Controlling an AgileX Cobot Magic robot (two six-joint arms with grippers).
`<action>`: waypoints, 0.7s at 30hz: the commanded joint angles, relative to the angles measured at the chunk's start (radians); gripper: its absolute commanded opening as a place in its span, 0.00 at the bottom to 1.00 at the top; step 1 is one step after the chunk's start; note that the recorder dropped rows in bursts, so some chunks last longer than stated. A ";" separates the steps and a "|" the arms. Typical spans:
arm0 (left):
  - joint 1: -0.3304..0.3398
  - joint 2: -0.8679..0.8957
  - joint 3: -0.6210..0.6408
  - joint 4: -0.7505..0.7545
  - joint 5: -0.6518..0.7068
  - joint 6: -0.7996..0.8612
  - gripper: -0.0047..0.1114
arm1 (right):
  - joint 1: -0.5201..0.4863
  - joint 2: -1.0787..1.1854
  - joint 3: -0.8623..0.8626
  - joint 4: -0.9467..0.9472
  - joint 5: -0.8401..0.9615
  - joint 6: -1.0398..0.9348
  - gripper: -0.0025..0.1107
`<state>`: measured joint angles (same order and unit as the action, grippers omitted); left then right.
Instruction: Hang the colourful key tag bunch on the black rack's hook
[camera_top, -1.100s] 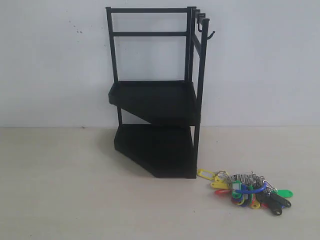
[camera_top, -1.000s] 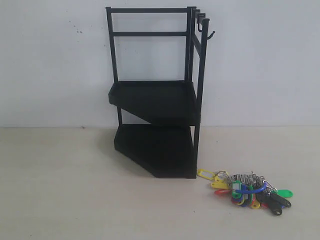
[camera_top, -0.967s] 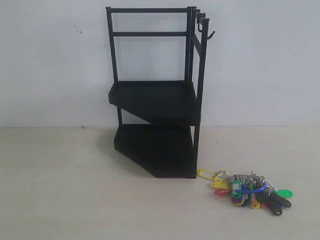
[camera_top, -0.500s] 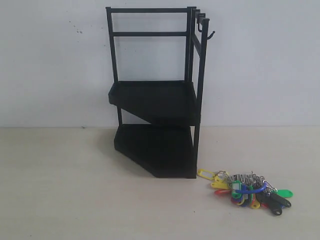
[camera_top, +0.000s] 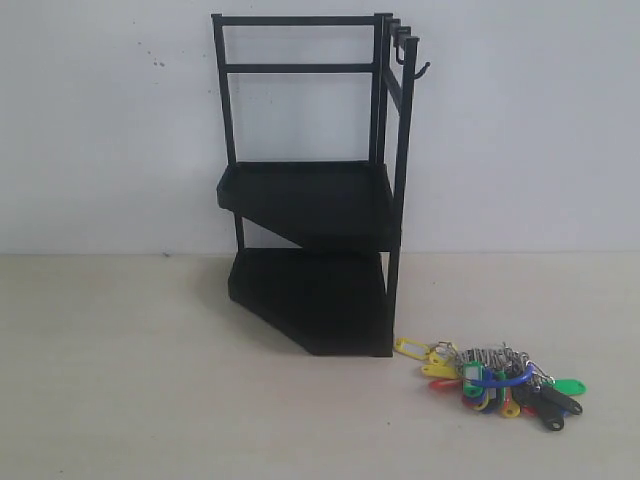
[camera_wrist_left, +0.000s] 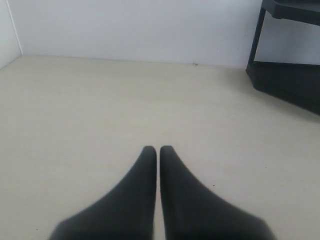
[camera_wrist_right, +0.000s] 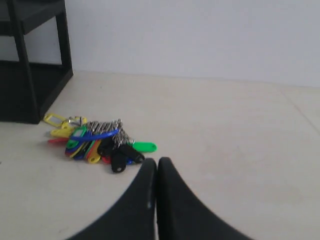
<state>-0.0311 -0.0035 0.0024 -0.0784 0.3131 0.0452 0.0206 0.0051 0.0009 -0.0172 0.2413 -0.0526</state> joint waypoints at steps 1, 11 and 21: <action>0.003 0.004 -0.002 -0.007 -0.002 0.000 0.08 | 0.001 -0.005 -0.001 -0.007 -0.198 -0.059 0.02; 0.003 0.004 -0.002 -0.007 -0.002 0.000 0.08 | 0.001 -0.005 -0.001 0.017 -0.446 -0.014 0.02; 0.003 0.004 -0.002 -0.007 -0.002 0.000 0.08 | 0.001 0.005 -0.144 0.011 -0.583 0.016 0.02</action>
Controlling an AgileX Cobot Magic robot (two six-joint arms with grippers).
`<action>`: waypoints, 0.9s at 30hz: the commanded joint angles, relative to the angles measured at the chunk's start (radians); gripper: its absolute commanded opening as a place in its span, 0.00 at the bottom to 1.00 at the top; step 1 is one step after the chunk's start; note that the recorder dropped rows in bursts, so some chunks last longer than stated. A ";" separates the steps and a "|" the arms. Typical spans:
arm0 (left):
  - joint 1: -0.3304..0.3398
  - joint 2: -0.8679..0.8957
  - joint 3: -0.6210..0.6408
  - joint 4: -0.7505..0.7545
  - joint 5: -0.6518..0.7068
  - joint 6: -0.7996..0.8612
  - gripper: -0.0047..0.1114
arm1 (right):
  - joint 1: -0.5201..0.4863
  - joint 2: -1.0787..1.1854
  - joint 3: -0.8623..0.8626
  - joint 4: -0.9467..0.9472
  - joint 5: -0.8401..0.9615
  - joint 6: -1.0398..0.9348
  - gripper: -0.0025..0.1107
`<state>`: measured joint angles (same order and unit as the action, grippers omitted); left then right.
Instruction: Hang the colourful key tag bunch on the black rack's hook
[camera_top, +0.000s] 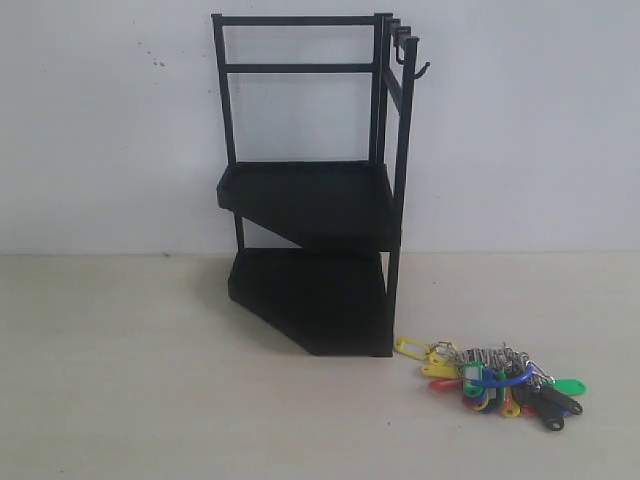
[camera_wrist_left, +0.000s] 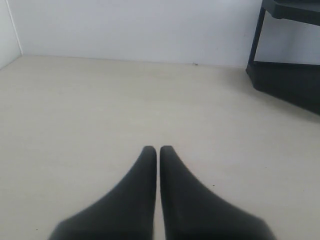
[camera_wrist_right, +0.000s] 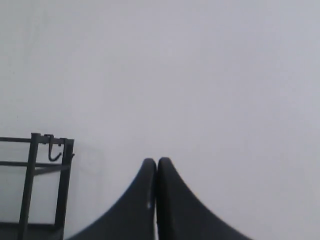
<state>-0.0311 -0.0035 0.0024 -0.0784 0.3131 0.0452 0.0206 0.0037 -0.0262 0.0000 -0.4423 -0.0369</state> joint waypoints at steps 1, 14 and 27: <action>0.003 0.004 -0.002 -0.007 -0.002 0.000 0.08 | 0.001 0.030 -0.173 -0.006 0.162 -0.007 0.02; 0.003 0.004 -0.002 -0.007 -0.002 0.000 0.08 | 0.001 0.618 -0.661 0.000 0.687 -0.073 0.02; 0.003 0.004 -0.002 -0.007 -0.002 0.000 0.08 | 0.001 0.767 -0.665 0.000 0.580 -0.014 0.02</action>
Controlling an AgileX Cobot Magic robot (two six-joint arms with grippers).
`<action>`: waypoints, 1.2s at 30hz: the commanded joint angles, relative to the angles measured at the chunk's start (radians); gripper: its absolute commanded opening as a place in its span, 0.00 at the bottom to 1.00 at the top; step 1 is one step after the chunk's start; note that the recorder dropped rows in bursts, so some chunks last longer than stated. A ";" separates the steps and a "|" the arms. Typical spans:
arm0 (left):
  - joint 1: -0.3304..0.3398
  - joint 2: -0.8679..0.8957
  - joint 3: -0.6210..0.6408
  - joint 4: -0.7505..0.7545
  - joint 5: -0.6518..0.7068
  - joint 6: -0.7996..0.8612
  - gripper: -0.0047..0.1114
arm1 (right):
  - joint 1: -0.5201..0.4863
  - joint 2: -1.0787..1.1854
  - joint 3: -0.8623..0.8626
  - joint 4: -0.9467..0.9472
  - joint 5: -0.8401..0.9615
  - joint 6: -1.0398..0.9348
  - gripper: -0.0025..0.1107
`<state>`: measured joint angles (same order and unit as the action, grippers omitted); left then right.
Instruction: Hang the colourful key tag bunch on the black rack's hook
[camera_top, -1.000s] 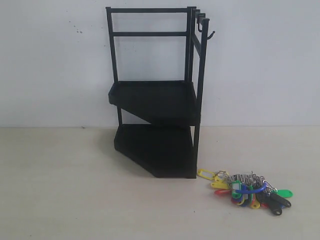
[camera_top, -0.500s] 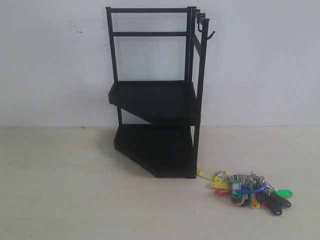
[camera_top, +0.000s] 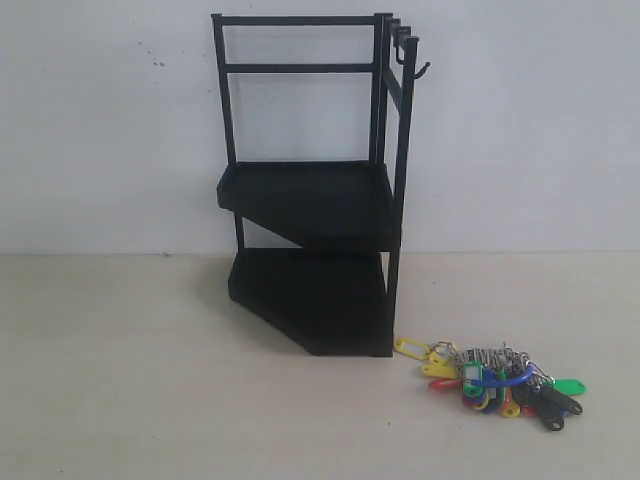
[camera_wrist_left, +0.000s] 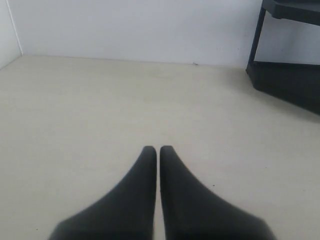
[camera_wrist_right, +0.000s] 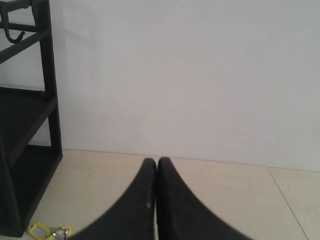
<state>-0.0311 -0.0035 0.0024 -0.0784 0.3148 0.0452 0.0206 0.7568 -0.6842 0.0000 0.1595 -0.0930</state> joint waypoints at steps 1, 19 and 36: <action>0.003 0.004 -0.002 -0.007 -0.003 0.000 0.08 | 0.001 0.014 -0.007 0.000 -0.022 0.058 0.02; 0.003 0.004 -0.002 -0.007 -0.003 0.000 0.08 | 0.001 0.035 -0.035 -0.013 -0.089 -0.005 0.02; 0.003 0.004 -0.002 -0.007 -0.003 0.000 0.08 | 0.208 0.577 -0.319 0.118 0.444 -0.803 0.02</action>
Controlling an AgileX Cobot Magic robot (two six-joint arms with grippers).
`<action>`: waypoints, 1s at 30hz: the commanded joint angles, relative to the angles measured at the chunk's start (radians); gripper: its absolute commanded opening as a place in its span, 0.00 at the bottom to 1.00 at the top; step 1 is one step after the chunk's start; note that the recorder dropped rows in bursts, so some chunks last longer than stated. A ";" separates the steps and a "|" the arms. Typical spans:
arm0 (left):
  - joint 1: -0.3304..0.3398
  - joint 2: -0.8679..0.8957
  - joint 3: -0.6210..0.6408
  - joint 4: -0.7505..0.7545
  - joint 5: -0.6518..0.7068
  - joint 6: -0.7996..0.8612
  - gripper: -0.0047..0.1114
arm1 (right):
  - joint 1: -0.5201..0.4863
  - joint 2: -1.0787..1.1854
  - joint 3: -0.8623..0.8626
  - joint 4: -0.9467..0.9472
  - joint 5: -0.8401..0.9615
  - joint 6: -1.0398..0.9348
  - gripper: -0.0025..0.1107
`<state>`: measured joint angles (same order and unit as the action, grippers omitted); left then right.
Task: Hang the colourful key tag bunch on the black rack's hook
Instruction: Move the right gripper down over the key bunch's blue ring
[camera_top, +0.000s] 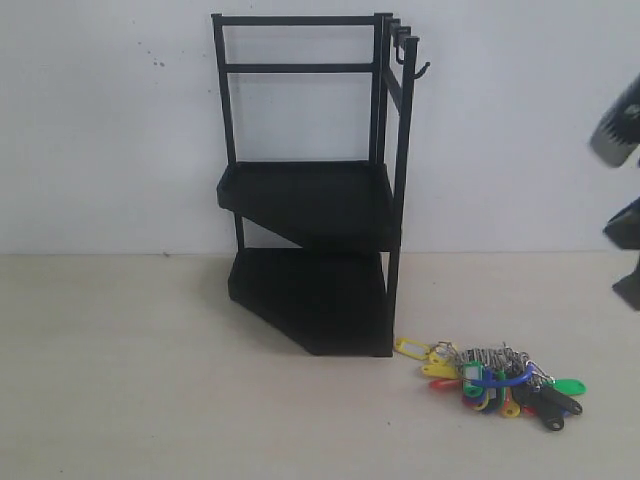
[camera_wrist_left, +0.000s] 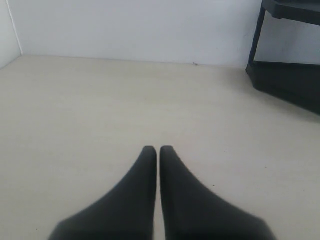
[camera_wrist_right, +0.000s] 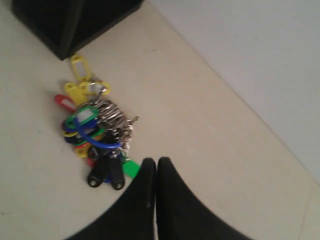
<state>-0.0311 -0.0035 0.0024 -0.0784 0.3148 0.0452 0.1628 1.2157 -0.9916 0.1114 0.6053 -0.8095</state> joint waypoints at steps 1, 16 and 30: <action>0.003 0.004 -0.002 -0.007 -0.003 0.000 0.08 | 0.084 0.156 -0.011 -0.006 -0.002 -0.118 0.02; 0.003 0.004 -0.002 -0.007 -0.003 0.000 0.08 | 0.207 0.503 -0.118 -0.433 0.040 -0.144 0.02; 0.003 0.004 -0.002 -0.007 -0.003 0.000 0.08 | 0.207 0.611 -0.118 -0.504 -0.043 0.007 0.46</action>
<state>-0.0311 -0.0035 0.0024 -0.0784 0.3148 0.0452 0.3674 1.8142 -1.1057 -0.3671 0.5539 -0.7996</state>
